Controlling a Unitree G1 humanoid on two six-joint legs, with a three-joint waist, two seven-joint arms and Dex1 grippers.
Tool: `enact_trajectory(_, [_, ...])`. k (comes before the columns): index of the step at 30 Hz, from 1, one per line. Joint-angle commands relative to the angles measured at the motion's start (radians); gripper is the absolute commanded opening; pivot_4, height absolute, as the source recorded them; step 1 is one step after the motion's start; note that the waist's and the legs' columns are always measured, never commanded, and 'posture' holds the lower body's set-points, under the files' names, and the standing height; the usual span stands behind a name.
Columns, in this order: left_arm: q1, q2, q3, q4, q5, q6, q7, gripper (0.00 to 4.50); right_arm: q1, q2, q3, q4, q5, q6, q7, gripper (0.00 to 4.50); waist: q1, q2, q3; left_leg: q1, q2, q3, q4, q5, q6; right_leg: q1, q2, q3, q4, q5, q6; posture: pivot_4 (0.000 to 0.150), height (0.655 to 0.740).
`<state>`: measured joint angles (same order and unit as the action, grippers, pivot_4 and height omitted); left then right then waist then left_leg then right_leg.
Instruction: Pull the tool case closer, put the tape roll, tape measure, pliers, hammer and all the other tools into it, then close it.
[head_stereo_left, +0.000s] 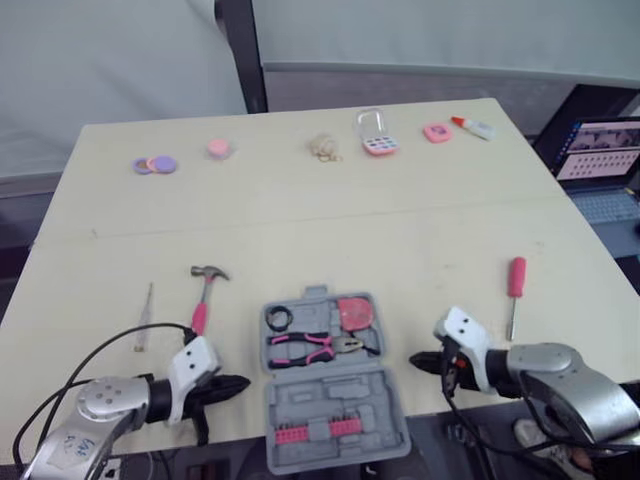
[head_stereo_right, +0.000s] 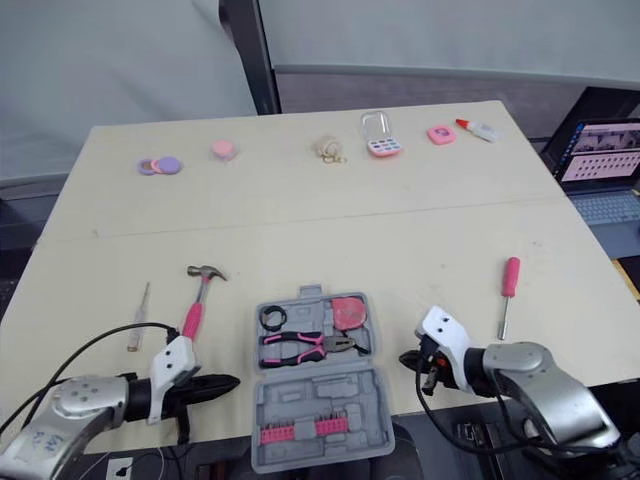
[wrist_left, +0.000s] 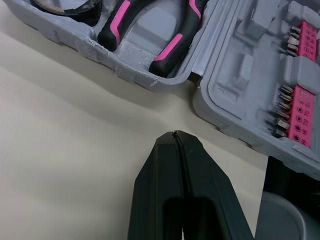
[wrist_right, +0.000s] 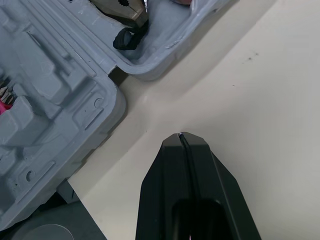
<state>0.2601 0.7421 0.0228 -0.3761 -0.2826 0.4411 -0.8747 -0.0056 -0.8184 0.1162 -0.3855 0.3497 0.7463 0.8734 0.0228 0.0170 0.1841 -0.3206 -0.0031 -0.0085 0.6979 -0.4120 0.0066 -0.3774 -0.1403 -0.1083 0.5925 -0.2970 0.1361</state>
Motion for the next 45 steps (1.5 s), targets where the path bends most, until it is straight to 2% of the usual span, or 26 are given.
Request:
enact_trajectory(1, [-0.018,-0.027,-0.031,0.011,0.006,-0.005,0.015,0.04,-0.019,0.016,0.020,-0.019,-0.004,0.011,-0.014,0.00,0.000,0.000,0.000,0.000,0.000,0.000,0.000,0.000,0.000,0.000,0.000,0.000,0.000,0.000,0.000,0.150,0.7400])
enact_trajectory(21, [-0.168,-0.093,-0.193,0.134,0.097,-0.066,0.019,0.04,-0.073,0.074,0.097,-0.037,-0.008,0.055,-0.038,0.00,0.003,0.001,0.000,-0.001,-0.001,0.000,0.002,0.000,0.000,0.000,-0.001,0.000,0.000,0.001,0.003,0.150,0.7400])
enact_trajectory(28, [-0.173,-0.104,-0.197,0.104,0.097,-0.042,0.037,0.04,-0.080,0.093,0.099,-0.058,0.003,0.076,-0.052,0.00,0.003,0.001,0.000,-0.001,-0.001,0.000,0.002,0.000,0.000,0.000,-0.002,0.000,0.000,0.002,0.003,0.150,0.7400])
enact_trajectory(45, [-0.268,-0.155,-0.171,0.164,0.122,-0.018,0.088,0.04,-0.137,0.160,0.093,-0.012,-0.028,0.082,-0.119,0.00,0.002,0.001,0.000,-0.001,-0.002,-0.001,0.002,0.002,0.000,0.000,-0.002,0.000,0.000,0.002,0.004,0.150,0.7400])
